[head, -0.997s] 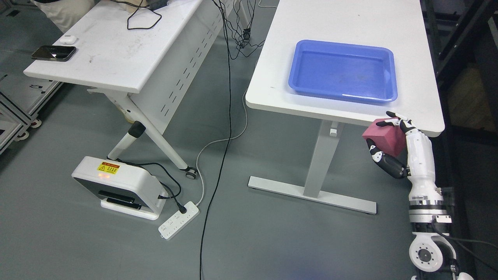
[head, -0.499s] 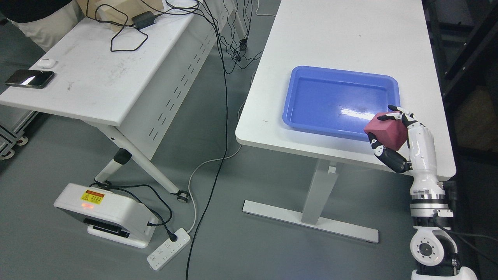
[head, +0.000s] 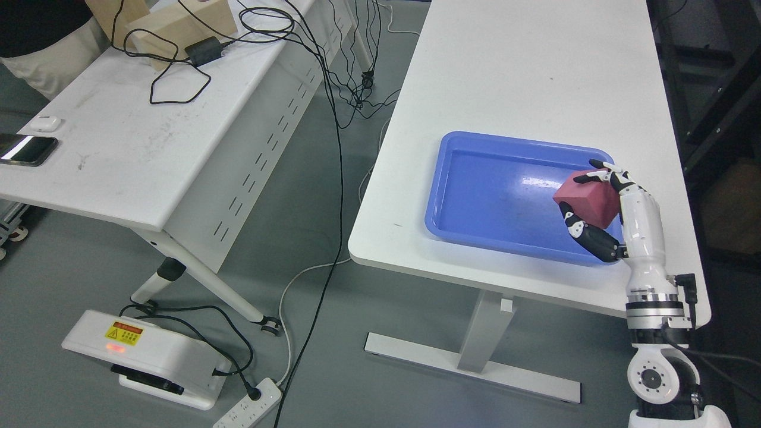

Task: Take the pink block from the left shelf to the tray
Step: 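Lower the pink block into the blue tray and open the right hand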

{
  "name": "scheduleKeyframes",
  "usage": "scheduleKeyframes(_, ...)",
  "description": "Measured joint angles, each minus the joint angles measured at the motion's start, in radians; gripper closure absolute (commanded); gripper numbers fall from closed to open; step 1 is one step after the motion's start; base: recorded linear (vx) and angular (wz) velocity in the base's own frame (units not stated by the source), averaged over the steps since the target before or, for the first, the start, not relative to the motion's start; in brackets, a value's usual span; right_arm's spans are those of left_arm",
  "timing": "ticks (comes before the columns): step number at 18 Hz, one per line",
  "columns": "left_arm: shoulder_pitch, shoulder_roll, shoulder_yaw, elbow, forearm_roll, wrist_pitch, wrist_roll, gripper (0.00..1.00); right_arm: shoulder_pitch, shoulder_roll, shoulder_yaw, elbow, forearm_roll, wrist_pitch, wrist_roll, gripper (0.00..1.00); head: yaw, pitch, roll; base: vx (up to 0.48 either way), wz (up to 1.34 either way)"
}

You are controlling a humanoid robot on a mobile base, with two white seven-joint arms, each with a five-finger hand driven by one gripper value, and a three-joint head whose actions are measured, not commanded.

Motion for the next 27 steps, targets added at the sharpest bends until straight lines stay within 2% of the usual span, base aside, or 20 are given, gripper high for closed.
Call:
scheduleKeyframes(11,0.000,0.000,0.000,0.000,0.000,0.000,0.000,0.00,0.009,0.000,0.097,0.000,0.044,0.035,0.111,0.95,0.0000,0.000,0.000,0.139,0.00)
scheduleKeyframes(13,0.000,0.000,0.000,0.000,0.000,0.000,0.000,0.00,0.019,0.000,0.117,0.000,0.051,0.042,0.125,0.86,0.0000,0.000,0.000,0.079,0.00)
scheduleKeyframes(17,0.000,0.000,0.000,0.000,0.000,0.000,0.000,0.00,0.029,0.000,0.147,0.004,0.059,0.083,0.154,0.52,0.0000,0.000,0.000,0.052,0.00)
scheduleKeyframes(22,0.000,0.000,0.000,0.000,0.000,0.000,0.000,0.00,0.034,0.000,0.171,0.006,0.054,0.129,0.158,0.35,0.0000,0.000,0.000,0.013,0.00)
scheduleKeyframes(27,0.000,0.000,0.000,0.000,0.000,0.000,0.000,0.00,0.036,0.000,0.185,0.007,0.026,0.141,0.160,0.13,0.0000,0.000,0.000,0.000,0.00)
